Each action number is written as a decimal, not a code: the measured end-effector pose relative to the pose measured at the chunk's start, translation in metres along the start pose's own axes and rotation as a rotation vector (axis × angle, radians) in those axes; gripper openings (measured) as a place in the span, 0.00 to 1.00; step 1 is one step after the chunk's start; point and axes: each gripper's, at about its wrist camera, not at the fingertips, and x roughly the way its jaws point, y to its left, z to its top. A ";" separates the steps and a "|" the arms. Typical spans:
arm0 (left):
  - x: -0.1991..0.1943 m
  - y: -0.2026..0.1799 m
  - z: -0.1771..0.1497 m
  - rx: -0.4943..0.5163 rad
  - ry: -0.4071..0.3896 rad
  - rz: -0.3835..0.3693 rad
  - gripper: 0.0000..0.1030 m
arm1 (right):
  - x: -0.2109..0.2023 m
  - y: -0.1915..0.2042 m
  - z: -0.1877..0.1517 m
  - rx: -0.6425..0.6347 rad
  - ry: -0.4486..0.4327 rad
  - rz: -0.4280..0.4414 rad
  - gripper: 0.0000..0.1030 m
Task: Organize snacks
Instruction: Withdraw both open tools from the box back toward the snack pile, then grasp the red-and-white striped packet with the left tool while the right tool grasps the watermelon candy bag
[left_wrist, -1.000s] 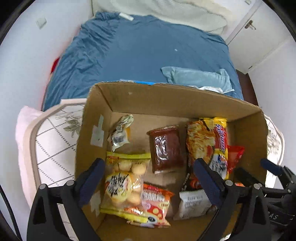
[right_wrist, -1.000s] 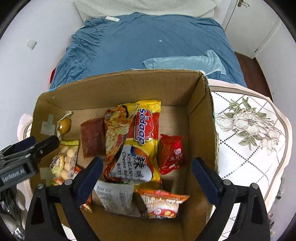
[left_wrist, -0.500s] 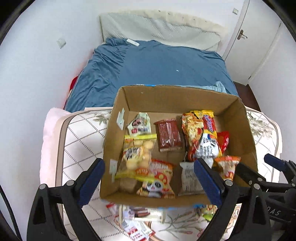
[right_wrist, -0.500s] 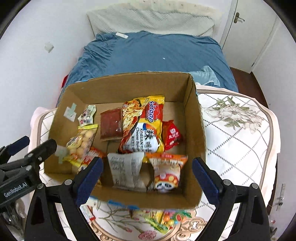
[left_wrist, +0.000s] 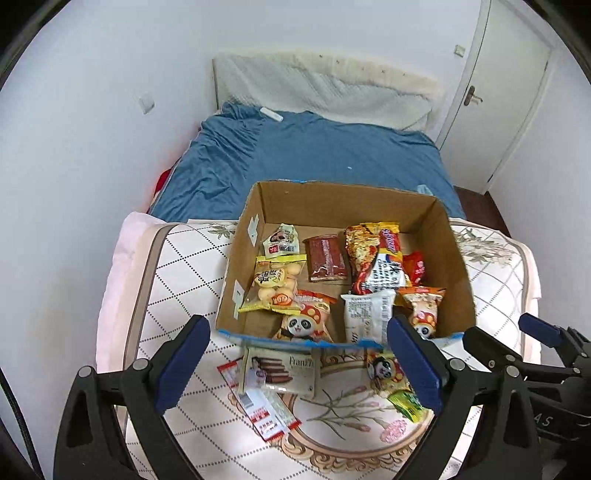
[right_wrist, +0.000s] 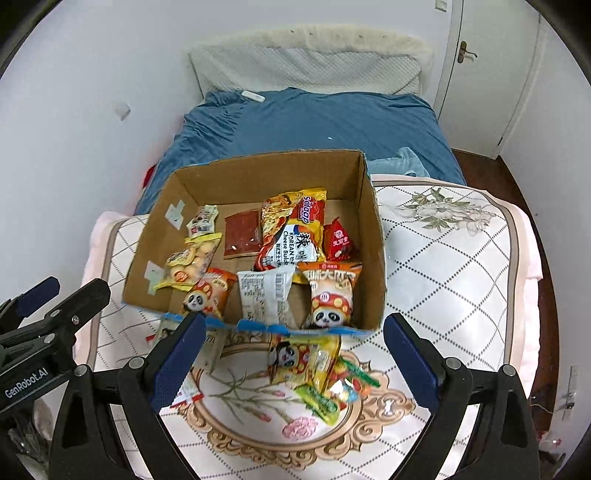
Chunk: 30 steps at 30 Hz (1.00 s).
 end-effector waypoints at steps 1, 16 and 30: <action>-0.006 -0.001 -0.004 -0.002 -0.006 0.002 0.95 | -0.004 -0.001 -0.004 0.003 -0.001 0.008 0.96; 0.056 0.043 -0.101 -0.183 0.243 0.068 0.95 | 0.104 -0.091 -0.103 0.384 0.329 0.064 0.96; 0.152 0.074 -0.128 -0.371 0.480 0.017 0.95 | 0.182 -0.084 -0.123 0.505 0.373 -0.006 0.71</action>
